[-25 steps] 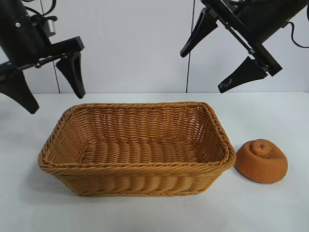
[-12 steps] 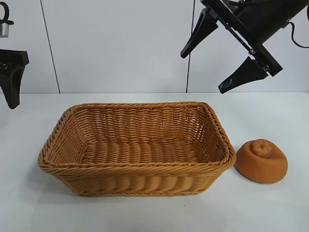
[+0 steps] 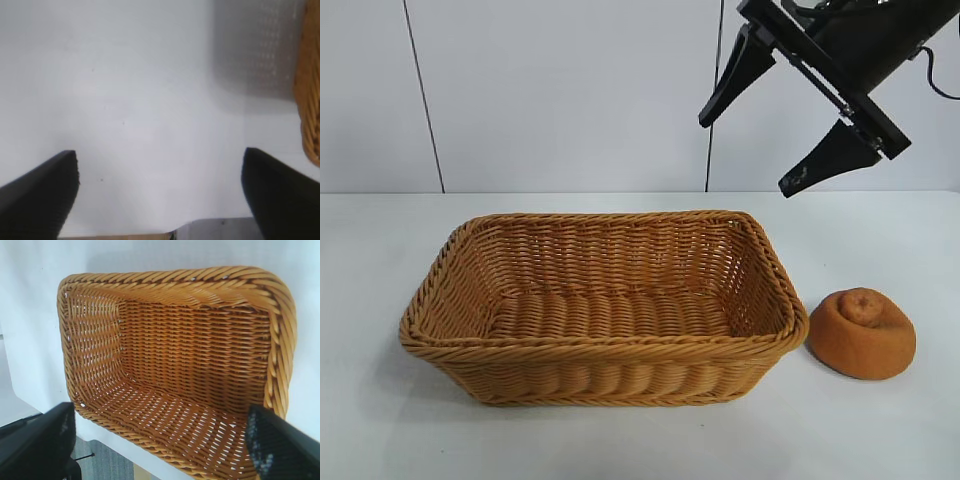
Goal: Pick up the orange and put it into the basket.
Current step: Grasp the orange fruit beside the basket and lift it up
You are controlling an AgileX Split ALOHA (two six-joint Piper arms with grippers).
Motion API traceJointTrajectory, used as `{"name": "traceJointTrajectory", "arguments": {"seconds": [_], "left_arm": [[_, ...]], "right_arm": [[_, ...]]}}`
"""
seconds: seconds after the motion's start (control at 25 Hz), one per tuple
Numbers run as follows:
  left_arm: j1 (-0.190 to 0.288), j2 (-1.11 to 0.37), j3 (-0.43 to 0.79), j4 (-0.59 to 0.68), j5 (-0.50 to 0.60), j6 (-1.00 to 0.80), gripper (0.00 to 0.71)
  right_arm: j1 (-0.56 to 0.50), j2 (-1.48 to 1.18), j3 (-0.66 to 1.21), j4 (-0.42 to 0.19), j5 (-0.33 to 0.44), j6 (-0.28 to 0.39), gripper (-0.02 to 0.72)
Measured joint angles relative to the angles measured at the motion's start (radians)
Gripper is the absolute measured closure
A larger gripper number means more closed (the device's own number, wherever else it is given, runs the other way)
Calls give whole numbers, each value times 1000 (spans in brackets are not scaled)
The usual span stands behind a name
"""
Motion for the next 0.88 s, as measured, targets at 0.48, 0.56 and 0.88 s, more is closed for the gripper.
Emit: {"name": "traceJointTrajectory", "arguments": {"seconds": [0.48,0.56,0.88], "left_arm": [[0,-575,431,0,-144,3,80],[0,-673,487,0,-151,3,80],[0,-1017,515,0,-149,6,80]], "right_arm": [[0,0,0,0,0,0,72],[0,0,0,0,1,0,72],[0,-8,0,-29,10,-10,72]]}}
